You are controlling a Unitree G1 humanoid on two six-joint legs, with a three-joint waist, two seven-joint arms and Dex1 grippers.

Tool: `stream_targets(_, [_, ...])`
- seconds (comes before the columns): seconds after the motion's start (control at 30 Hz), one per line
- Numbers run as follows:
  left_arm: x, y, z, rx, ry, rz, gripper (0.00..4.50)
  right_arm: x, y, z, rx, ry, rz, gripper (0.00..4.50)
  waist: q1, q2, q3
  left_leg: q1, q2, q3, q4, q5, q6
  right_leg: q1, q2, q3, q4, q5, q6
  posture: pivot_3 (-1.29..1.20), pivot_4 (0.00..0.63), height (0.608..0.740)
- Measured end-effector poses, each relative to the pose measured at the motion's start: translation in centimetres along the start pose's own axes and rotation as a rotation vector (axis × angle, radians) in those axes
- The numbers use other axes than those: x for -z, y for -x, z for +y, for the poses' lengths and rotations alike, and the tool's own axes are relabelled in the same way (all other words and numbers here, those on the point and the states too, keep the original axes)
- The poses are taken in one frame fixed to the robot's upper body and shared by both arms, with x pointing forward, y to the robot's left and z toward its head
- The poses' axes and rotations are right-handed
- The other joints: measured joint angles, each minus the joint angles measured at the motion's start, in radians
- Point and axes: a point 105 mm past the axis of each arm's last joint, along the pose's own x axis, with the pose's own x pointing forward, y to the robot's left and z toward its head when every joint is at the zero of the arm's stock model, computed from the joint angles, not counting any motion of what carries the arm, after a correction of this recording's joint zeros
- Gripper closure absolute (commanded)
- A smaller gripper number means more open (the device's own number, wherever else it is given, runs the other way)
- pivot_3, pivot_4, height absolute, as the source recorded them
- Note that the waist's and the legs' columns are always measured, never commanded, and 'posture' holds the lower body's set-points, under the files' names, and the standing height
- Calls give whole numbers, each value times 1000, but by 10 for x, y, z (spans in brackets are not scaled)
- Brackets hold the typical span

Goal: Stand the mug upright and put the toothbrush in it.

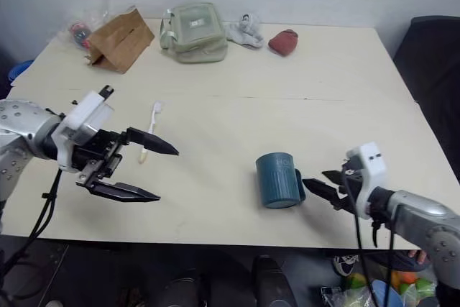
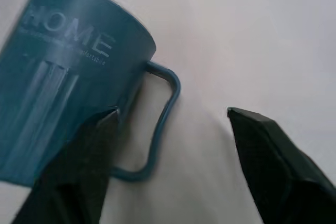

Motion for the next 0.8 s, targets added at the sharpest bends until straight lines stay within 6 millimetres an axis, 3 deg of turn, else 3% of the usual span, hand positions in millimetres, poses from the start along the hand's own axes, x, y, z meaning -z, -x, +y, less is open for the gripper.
stream_targets(0.07, [-1,-2,3,0,-21,-1,0,4,-3,1,8,-7,20,1567,2,0,0,-1,0,0,0,0,0,0,0,0,0,0,0,0,150,740])
stream_targets(0.33, [-3,-4,8,-10,-35,-32,0,-14,-14,5,-12,25,-15,1567,-2,0,0,0,1,-1,0,0,0,0,0,0,0,0,0,0,150,740])
stream_targets(0.67, [-4,-3,11,-34,-41,-34,0,1,-28,2,-29,175,134,1567,0,-2,-1,0,0,-8,0,0,0,0,0,-1,-1,0,0,0,150,740])
stream_targets(0.8, [-5,-3,12,-46,-44,-34,0,0,-34,0,-34,226,140,2433,-6,-5,-4,1,1,-9,0,0,1,1,1,0,0,0,0,0,150,740])
